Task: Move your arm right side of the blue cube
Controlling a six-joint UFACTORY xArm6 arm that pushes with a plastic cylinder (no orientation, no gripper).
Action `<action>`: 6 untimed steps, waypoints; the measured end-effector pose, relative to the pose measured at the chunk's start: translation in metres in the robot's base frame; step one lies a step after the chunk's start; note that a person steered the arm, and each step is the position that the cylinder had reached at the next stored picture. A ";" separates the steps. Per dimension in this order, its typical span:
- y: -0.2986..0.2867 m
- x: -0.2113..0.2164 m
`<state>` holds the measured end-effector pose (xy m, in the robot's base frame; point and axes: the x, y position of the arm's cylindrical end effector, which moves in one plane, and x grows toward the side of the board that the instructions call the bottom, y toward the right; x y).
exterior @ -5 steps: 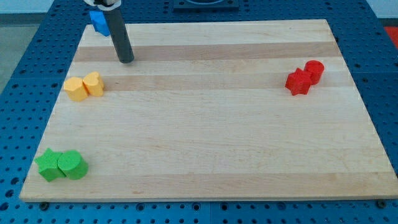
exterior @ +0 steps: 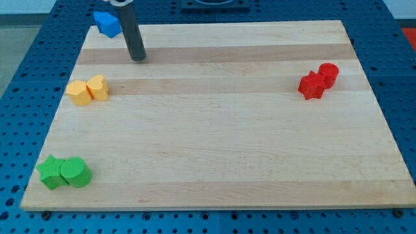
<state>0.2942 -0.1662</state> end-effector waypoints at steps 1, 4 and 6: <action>0.004 -0.032; 0.005 -0.103; -0.007 -0.102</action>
